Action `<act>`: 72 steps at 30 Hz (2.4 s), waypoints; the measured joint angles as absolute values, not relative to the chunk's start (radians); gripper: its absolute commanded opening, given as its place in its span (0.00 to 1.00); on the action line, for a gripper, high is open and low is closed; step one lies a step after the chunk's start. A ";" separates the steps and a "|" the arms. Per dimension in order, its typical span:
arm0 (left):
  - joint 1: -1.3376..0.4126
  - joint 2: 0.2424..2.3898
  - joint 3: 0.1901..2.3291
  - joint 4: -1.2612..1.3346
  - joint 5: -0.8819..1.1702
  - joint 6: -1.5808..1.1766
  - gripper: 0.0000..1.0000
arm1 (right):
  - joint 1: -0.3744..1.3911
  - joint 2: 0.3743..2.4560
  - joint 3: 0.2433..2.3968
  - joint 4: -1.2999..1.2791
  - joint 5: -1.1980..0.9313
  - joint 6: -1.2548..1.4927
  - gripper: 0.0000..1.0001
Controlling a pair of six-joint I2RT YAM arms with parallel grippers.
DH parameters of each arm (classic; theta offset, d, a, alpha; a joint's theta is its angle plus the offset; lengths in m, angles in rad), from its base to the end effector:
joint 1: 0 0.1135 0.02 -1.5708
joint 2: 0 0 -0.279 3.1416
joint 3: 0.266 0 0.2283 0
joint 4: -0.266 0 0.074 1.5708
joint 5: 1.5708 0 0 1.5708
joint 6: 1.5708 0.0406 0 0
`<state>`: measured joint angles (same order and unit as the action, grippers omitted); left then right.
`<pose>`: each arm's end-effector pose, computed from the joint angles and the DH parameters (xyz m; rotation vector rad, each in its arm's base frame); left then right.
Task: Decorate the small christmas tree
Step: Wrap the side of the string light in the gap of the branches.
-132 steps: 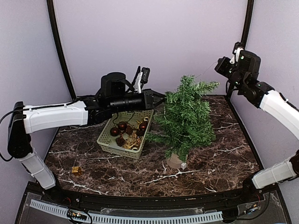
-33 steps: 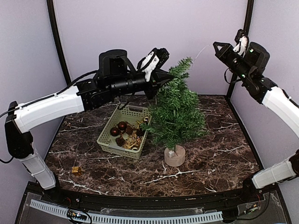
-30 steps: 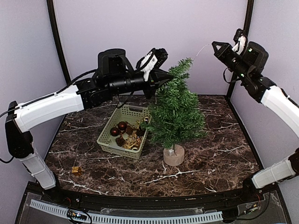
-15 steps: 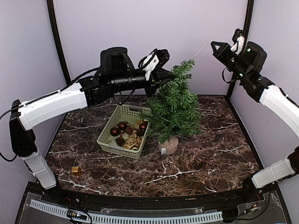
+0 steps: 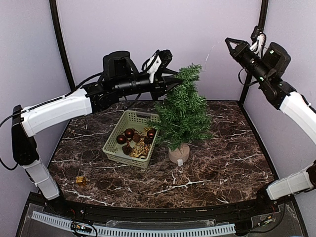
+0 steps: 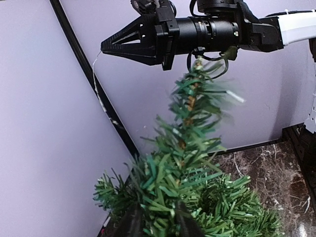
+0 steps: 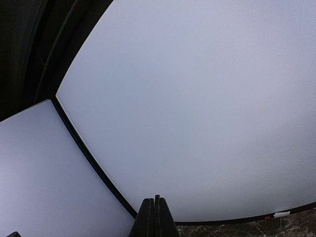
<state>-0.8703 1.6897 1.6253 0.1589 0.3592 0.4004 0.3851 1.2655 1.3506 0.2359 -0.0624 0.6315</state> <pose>0.2394 -0.3061 0.4468 1.1210 1.0204 -0.6429 0.2393 0.0997 0.4943 0.1042 1.2999 0.9146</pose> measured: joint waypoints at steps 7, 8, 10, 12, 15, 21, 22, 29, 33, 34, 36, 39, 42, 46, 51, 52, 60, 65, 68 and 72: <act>-0.871 1.684 1.598 0.214 0.355 0.355 0.77 | 0.389 1.232 1.370 0.284 -0.113 0.657 0.00; -0.871 1.682 1.590 0.220 0.355 0.348 0.77 | 0.390 1.232 1.370 0.286 -0.116 0.660 0.00; -0.871 1.674 1.572 0.231 0.355 0.336 0.70 | 0.394 1.232 1.370 0.288 -0.120 0.663 0.00; -0.871 1.666 1.560 0.231 0.357 0.321 0.59 | 0.398 1.234 1.370 0.289 -0.121 0.664 0.00; -0.871 1.648 1.549 0.239 0.365 0.292 0.44 | 0.410 1.236 1.370 0.297 -0.125 0.665 0.00; -0.884 1.625 1.534 0.251 0.383 0.268 0.37 | 0.443 1.262 1.398 0.310 -0.131 0.664 0.00; -0.887 1.625 1.534 0.253 0.385 0.266 0.36 | 0.450 1.267 1.407 0.313 -0.131 0.664 0.00; -0.898 1.643 1.553 0.250 0.405 0.261 0.11 | 0.507 1.304 1.481 0.334 -0.133 0.659 0.00; -0.908 1.654 1.556 0.242 0.412 0.271 0.00 | 0.515 1.330 1.527 0.344 -0.130 0.649 0.00; -0.911 1.654 1.556 0.240 0.412 0.272 0.00 | 0.516 1.337 1.537 0.344 -0.126 0.646 0.00; -0.914 1.654 1.560 0.235 0.413 0.278 0.00 | 0.517 1.353 1.559 0.343 -0.114 0.636 0.00; -0.915 1.654 1.566 0.223 0.415 0.285 0.00 | 0.517 1.383 1.594 0.344 -0.091 0.625 0.00; -0.915 1.654 1.571 0.205 0.420 0.295 0.00 | 0.517 1.420 1.634 0.345 -0.070 0.621 0.00; -0.915 1.654 1.575 0.187 0.429 0.307 0.00 | 0.517 1.472 1.692 0.345 -0.043 0.620 0.00; -0.915 1.654 1.585 0.167 0.430 0.321 0.00 | 0.517 1.531 1.773 0.352 0.000 0.622 0.00; -0.915 1.654 1.587 0.164 0.430 0.323 0.00 | 0.517 1.538 1.781 0.357 0.007 0.623 0.00; -0.915 1.654 1.604 0.134 0.427 0.339 0.00 | 0.517 1.611 1.850 0.374 0.088 0.643 0.00; -0.915 1.654 1.604 0.131 0.405 0.338 0.00 | 0.495 1.629 1.837 0.368 0.115 0.670 0.00; -0.915 1.653 1.603 0.140 0.384 0.329 0.11 | 0.476 1.611 1.800 0.368 0.121 0.674 0.00; -0.915 1.651 1.590 0.166 0.372 0.295 0.37 | 0.458 1.561 1.753 0.347 0.102 0.665 0.00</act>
